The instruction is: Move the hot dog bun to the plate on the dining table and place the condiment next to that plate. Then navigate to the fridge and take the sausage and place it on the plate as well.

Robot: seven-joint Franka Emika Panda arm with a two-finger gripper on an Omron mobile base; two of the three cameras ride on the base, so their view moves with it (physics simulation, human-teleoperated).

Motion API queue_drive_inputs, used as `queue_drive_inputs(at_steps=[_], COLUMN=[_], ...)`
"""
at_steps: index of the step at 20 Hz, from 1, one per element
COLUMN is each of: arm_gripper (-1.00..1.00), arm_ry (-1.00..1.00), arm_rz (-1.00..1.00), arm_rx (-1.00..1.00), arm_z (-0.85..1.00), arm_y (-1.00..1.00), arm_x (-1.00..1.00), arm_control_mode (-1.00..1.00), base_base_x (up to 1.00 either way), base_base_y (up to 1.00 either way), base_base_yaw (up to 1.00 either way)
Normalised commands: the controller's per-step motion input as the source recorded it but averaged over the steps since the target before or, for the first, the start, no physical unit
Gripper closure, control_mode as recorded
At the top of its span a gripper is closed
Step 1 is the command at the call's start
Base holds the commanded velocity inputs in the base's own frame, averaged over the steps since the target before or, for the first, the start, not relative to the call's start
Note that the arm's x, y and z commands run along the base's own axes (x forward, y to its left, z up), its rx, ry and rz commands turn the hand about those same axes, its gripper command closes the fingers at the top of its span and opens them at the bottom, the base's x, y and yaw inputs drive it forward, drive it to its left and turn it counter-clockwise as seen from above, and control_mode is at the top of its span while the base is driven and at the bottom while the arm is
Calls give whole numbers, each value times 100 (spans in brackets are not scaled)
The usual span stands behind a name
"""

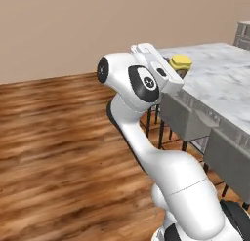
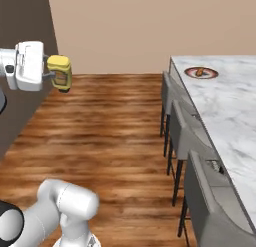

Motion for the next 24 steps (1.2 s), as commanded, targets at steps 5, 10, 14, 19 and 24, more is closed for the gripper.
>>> queue_drive_inputs(at_steps=[5,10,14,19,24], arm_gripper=[100,100,100,100,100], arm_ry=[0,0,0,0,0], arm_rz=[0,0,0,0,0], arm_rx=[0,0,0,0,0], arm_z=[0,0,0,0,0], arm_y=[0,0,0,0,0], arm_x=[0,0,0,0,0], arm_control_mode=[100,100,100,100,100], base_base_x=[100,100,98,85,81], base_base_y=[46,56,59,74,77], base_base_yaw=[-33,-35,-36,-42,-47])
